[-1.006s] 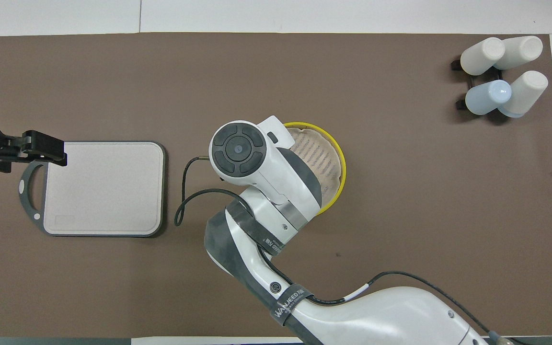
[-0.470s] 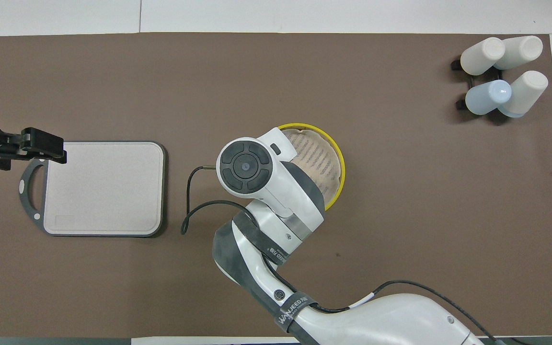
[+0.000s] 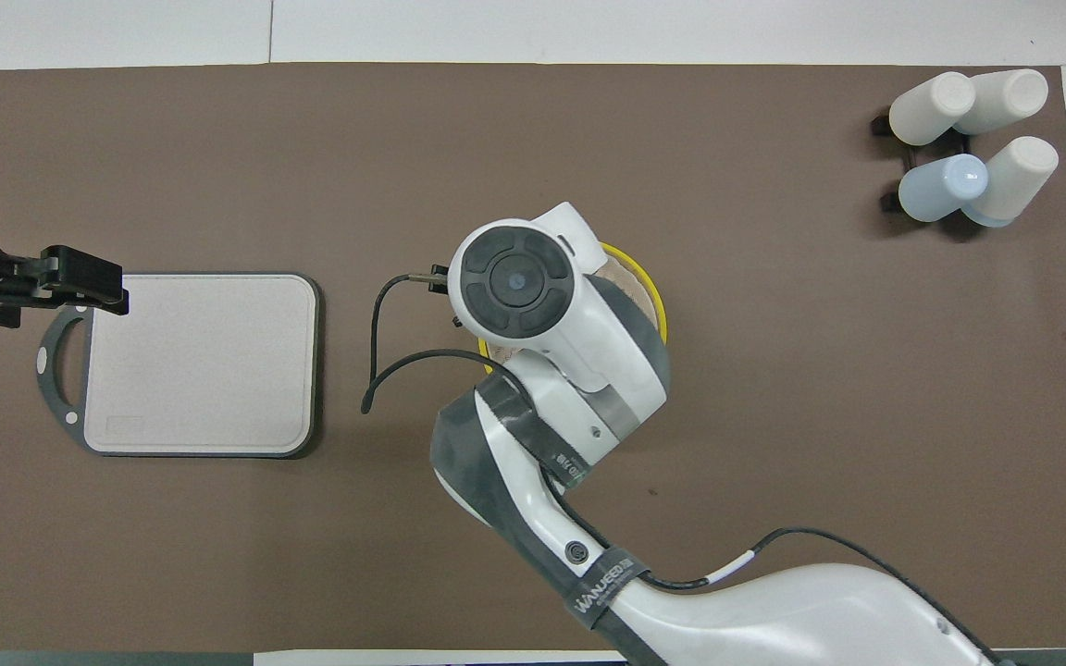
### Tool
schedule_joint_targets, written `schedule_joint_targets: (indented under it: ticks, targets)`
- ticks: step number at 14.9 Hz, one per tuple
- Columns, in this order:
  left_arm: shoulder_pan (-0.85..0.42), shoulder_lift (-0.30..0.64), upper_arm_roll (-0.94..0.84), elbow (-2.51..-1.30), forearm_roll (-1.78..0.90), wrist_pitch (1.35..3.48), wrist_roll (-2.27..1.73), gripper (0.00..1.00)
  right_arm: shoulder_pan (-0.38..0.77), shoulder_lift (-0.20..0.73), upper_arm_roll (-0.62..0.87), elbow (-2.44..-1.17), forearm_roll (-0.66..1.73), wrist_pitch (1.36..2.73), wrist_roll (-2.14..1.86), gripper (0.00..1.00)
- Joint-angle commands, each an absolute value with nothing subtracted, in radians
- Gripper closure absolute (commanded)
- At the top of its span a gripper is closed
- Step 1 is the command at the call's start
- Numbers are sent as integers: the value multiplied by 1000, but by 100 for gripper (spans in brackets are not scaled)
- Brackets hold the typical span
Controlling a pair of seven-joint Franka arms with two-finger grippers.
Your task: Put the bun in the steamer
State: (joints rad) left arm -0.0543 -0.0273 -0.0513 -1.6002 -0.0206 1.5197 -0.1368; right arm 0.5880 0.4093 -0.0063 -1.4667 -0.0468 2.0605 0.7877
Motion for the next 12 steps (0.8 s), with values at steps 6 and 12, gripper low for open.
schedule_joint_targets:
  ticks: [6, 12]
  targets:
    - [-41, -26, -58, -1600, -32, 1537, -114, 0, 336, 123, 9, -1477, -38, 1625, 473, 0]
    - [-41, -26, -58, -1601, -32, 1537, -114, 0, 105, 0, 29, -1494, 4, 1456, 141, 0]
